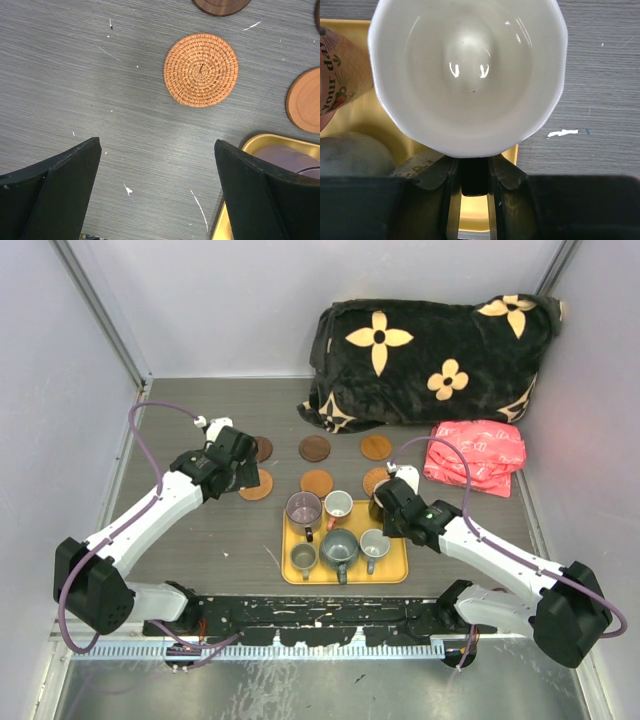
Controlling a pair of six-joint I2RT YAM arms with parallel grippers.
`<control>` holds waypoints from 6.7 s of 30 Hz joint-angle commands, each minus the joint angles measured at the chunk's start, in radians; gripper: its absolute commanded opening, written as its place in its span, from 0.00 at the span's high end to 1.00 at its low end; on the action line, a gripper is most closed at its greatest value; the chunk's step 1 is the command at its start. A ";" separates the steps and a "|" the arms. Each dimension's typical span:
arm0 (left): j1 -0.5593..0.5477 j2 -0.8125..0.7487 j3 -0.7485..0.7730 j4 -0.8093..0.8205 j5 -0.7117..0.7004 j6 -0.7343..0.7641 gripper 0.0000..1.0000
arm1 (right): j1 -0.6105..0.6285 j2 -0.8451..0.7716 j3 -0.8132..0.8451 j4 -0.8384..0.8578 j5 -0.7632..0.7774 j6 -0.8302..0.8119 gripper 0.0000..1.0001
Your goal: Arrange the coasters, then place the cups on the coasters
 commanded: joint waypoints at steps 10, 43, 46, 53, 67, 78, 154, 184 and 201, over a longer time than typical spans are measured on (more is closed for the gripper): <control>0.000 -0.033 -0.007 0.035 -0.004 -0.013 0.02 | 0.008 -0.001 0.146 -0.015 0.109 -0.021 0.99; 0.000 -0.024 -0.004 0.057 0.000 -0.012 0.02 | 0.058 0.002 0.132 0.187 0.286 -0.087 0.99; 0.000 -0.021 -0.003 0.056 -0.001 -0.011 0.02 | 0.057 0.031 0.147 0.250 0.310 -0.126 0.99; 0.000 -0.021 0.013 0.047 -0.009 -0.003 0.02 | 0.050 0.109 0.196 0.385 0.334 -0.215 0.99; -0.001 -0.014 0.032 0.029 -0.026 0.006 0.02 | -0.193 0.284 0.244 0.656 0.132 -0.316 0.99; 0.000 -0.018 0.047 0.008 -0.051 0.008 0.02 | -0.218 0.429 0.320 0.777 0.086 -0.351 0.99; 0.001 -0.012 0.034 0.020 -0.034 0.008 0.02 | -0.283 0.609 0.362 0.784 0.043 -0.345 0.72; 0.000 -0.024 0.015 0.033 -0.025 -0.001 0.02 | -0.272 0.492 0.314 0.724 0.041 -0.292 0.53; 0.000 -0.034 0.002 0.042 -0.044 0.015 0.02 | -0.115 0.175 0.328 0.242 0.049 -0.163 0.54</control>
